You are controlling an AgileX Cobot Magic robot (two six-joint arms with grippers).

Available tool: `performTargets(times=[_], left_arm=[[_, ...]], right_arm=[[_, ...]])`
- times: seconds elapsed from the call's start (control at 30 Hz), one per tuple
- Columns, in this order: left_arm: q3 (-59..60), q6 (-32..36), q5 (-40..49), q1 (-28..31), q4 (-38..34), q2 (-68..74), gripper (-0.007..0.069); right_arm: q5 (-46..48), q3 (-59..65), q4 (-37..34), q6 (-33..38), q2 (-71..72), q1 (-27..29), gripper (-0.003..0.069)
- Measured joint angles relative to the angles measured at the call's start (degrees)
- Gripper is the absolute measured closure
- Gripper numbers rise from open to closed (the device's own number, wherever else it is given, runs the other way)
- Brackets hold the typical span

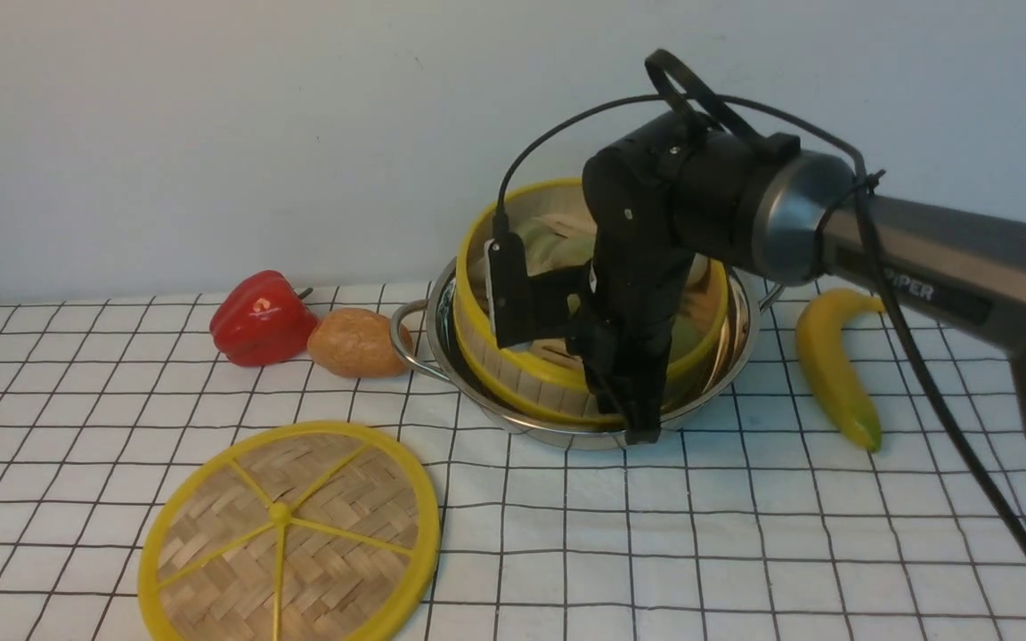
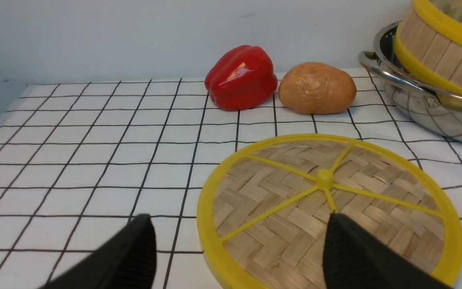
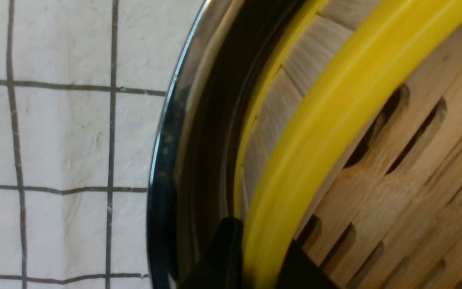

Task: Place the steamer in the pot on the white tablecloth, and put the lid on the steamer.
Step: 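Place the bamboo steamer basket of food into the steel pot with the right gripper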

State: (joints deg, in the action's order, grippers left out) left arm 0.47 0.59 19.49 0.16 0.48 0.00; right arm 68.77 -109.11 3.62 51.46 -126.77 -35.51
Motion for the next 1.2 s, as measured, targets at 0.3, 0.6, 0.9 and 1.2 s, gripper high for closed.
performTargets(times=[0.3, 0.6, 0.9, 1.2], left_arm=[[0.0, 0.0, 0.0, 0.0, 0.0, 0.0, 0.0109], [0.0, 0.0, 0.0, 0.0, 0.0, 0.0, 0.0109], [0.0, 0.0, 0.0, 0.0, 0.0, 0.0, 0.0109], [0.0, 0.0, 0.0, 0.0, 0.0, 0.0, 0.0109]], right_arm=[[1.4, 0.0, 1.1, 1.1, -0.3, 0.1, 0.0599], [-0.7, 0.0, 1.1, 1.9, -0.3, 0.1, 0.0571], [-2.1, -0.1, 1.7, 4.3, -0.1, 0.0, 0.0374], [0.3, -0.1, 9.7, -2.1, 0.9, -0.2, 0.0335]])
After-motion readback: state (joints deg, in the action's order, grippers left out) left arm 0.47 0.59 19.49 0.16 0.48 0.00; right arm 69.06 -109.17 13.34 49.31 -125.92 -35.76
